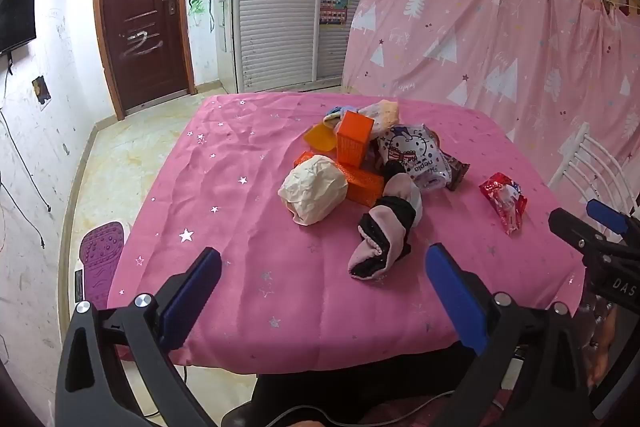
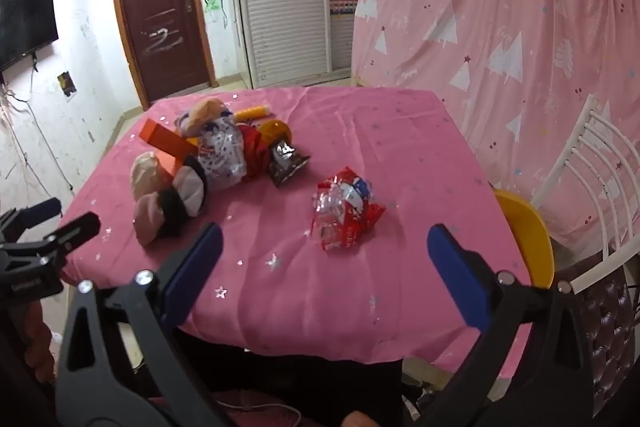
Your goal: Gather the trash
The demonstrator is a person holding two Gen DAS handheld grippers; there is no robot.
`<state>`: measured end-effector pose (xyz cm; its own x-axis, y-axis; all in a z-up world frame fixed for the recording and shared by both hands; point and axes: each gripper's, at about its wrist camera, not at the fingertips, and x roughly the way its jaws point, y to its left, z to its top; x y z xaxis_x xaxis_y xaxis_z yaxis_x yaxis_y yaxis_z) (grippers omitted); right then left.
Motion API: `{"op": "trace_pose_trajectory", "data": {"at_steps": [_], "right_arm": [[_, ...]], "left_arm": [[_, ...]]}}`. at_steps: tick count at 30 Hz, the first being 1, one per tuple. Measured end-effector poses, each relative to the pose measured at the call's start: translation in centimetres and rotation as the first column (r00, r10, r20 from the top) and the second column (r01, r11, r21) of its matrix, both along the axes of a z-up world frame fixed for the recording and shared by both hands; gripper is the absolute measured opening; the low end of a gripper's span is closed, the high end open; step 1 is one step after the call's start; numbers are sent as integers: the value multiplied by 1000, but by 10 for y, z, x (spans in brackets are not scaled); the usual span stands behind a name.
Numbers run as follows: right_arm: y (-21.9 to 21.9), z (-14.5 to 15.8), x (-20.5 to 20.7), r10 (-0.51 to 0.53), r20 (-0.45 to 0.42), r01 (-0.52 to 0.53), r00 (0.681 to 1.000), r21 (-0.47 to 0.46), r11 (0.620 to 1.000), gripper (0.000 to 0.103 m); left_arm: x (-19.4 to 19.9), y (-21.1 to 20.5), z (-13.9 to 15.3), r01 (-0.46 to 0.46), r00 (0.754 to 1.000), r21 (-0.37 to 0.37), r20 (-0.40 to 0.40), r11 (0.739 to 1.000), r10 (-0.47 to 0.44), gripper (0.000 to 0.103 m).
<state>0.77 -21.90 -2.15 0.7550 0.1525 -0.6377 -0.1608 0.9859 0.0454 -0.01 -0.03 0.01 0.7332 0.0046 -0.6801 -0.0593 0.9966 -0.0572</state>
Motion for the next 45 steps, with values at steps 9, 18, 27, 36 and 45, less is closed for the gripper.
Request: {"op": "trace_pose_trajectory", "data": {"at_steps": [9, 18, 27, 36, 45], "right_arm": [[1, 1, -1, -1, 2, 1, 1000, -8, 1000, 99], [0, 2, -1, -2, 3, 2, 1000, -5, 1000, 99], [-3, 3, 2, -9, 5, 9, 1000, 4, 1000, 99], [-3, 4, 1, -8, 6, 8, 1000, 4, 1000, 99], [-3, 6, 0, -6, 8, 6, 1000, 4, 1000, 99]], "left_arm": [[0, 0, 0, 2, 1000, -1, -2, 1000, -2, 96], [1, -2, -2, 6, 1000, -3, -3, 1000, -6, 95], [-1, 0, -1, 5, 1000, 0, -1, 1000, -5, 95], [-1, -2, -1, 5, 1000, 3, -1, 1000, -5, 95], [-1, -2, 0, 7, 1000, 4, -1, 1000, -7, 95]]}}
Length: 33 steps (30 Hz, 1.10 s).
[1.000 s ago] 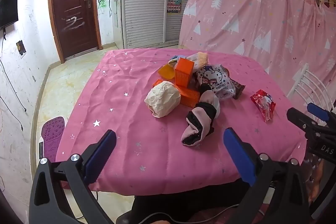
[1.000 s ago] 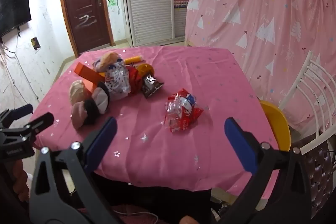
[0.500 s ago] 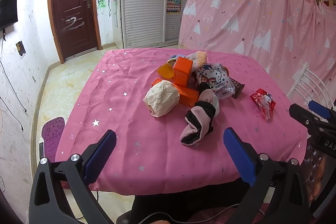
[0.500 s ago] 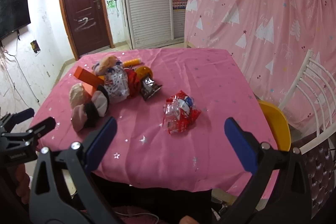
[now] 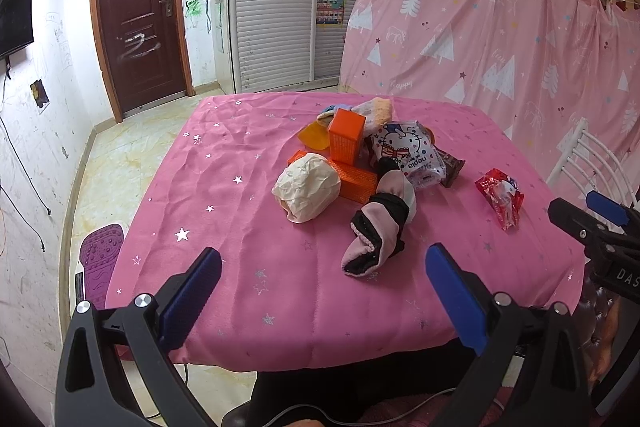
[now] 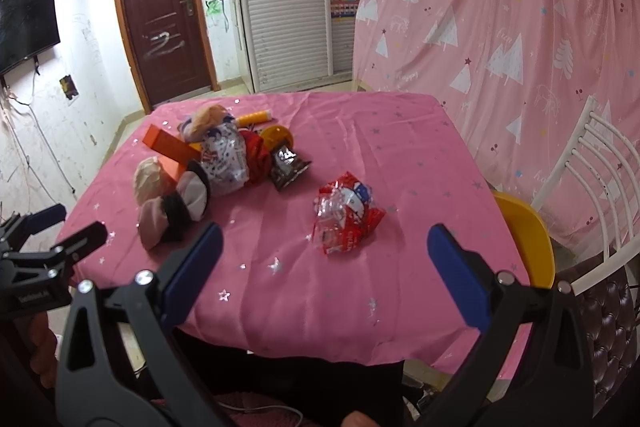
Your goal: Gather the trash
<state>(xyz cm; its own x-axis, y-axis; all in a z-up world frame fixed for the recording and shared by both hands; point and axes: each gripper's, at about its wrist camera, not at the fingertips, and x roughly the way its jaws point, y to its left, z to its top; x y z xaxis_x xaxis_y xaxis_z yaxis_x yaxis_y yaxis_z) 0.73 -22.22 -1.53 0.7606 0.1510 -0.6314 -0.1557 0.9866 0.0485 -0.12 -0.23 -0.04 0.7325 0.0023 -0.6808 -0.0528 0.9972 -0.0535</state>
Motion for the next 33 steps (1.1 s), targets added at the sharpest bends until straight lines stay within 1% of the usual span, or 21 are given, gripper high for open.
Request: {"op": "trace_pose_trajectory", "data": {"at_steps": [33], "right_arm": [[3, 0, -3, 8, 4, -8, 1000, -5, 1000, 99]], "left_arm": [[1, -2, -1, 0, 1000, 4, 1, 1000, 0, 95]]}}
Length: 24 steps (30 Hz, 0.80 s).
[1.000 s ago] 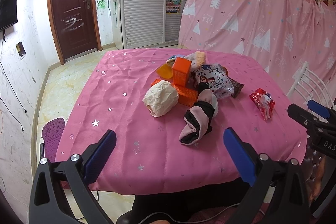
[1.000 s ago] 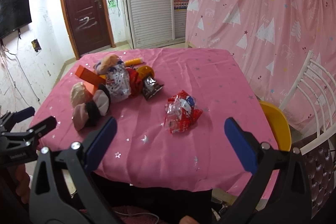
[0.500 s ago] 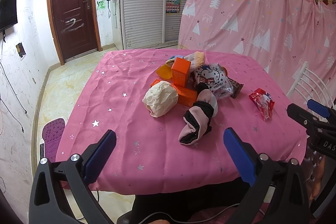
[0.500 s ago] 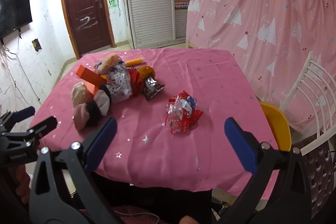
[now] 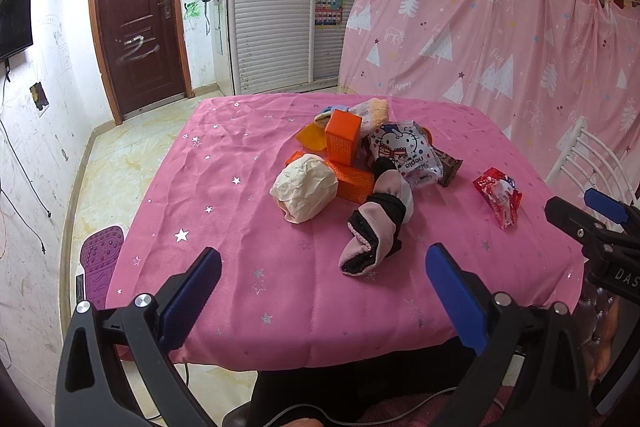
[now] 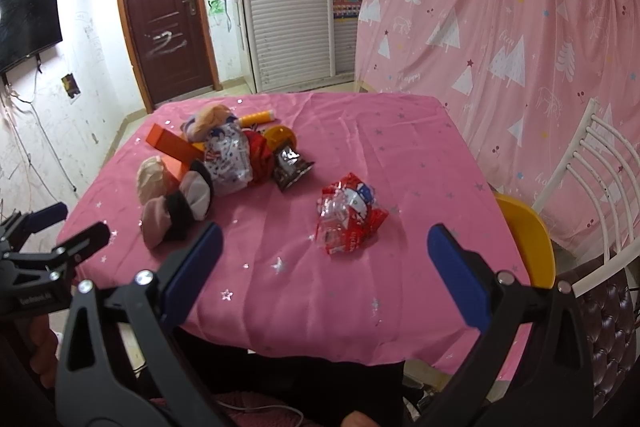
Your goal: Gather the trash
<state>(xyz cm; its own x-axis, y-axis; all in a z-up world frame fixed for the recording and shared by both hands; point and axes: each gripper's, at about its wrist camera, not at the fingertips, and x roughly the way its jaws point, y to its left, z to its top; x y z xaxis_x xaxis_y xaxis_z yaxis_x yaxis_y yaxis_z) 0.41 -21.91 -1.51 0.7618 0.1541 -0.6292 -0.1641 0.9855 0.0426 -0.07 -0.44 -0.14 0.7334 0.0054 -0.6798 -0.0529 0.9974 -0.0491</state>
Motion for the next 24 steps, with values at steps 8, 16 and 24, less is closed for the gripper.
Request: {"op": "trace_pose_trajectory", "data": {"at_steps": [8, 16, 24], "right_arm": [[1, 0, 0, 2, -1, -2, 1000, 1, 1000, 99], [2, -1, 1, 5, -2, -5, 1000, 1, 1000, 99], [-6, -1, 18, 32, 10, -33, 999, 74, 997, 99]], "left_arm": [[0, -1, 0, 2, 1000, 0, 0, 1000, -2, 95], [1, -4, 1, 6, 1000, -9, -2, 1000, -6, 95], [9, 4, 1, 22, 1000, -34, 6, 999, -22, 95]]}}
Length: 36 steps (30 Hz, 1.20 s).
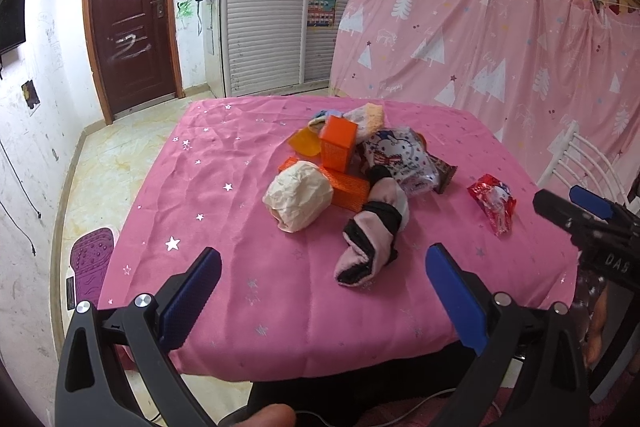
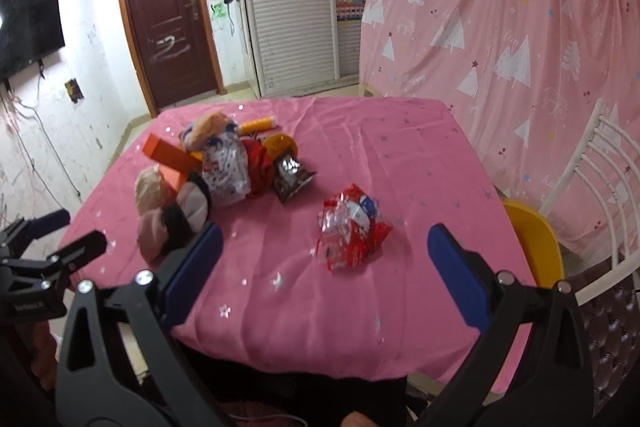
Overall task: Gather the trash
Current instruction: 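Grasp the red-and-white wrapper with the right tool while the left tool grasps the white paper ball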
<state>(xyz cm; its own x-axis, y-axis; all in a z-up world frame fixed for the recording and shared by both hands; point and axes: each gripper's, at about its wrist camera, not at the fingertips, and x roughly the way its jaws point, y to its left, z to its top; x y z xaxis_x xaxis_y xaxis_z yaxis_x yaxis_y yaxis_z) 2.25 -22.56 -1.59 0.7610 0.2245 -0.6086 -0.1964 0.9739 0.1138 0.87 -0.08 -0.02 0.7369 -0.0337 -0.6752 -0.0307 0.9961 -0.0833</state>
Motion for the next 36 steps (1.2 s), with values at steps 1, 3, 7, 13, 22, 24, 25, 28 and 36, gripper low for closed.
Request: {"op": "trace_pose_trajectory", "data": {"at_steps": [1, 3, 7, 13, 22, 24, 25, 28, 36], "right_arm": [[-1, -1, 4, 19, -1, -19, 1000, 22, 1000, 99], [1, -8, 14, 59, -24, -57, 998, 45, 997, 99], [14, -19, 31, 93, -40, -92, 995, 18, 996, 99], [17, -31, 55, 73, -41, -75, 996, -52, 996, 80], [-1, -55, 84, 48, -135, -54, 990, -42, 998, 78], [-2, -59, 89, 39, -147, -45, 988, -41, 998, 78], [-3, -61, 92, 35, -153, -42, 988, -41, 998, 78], [-3, -68, 98, 26, -169, -36, 985, -54, 998, 73], [-1, -73, 99, 19, -141, -30, 990, -74, 997, 39]], "left_arm": [[2, 3, -1, -2, 1000, -2, -1, 1000, 2, 95], [7, 5, -4, 4, 1000, -4, -6, 1000, -4, 95], [23, 6, -15, 24, 999, -6, -20, 1000, -25, 95], [54, 14, -20, 5, 1000, 40, -27, 999, -4, 79], [102, 34, -38, -18, 995, 13, -96, 1000, 19, 67], [107, 33, -43, 1, 993, -7, -114, 1000, -2, 67], [110, 31, -47, 13, 992, -14, -122, 1000, -14, 67], [113, 28, -54, 33, 990, -19, -133, 999, -35, 67], [109, 33, -63, 37, 993, -44, -112, 998, -42, 50]]}}
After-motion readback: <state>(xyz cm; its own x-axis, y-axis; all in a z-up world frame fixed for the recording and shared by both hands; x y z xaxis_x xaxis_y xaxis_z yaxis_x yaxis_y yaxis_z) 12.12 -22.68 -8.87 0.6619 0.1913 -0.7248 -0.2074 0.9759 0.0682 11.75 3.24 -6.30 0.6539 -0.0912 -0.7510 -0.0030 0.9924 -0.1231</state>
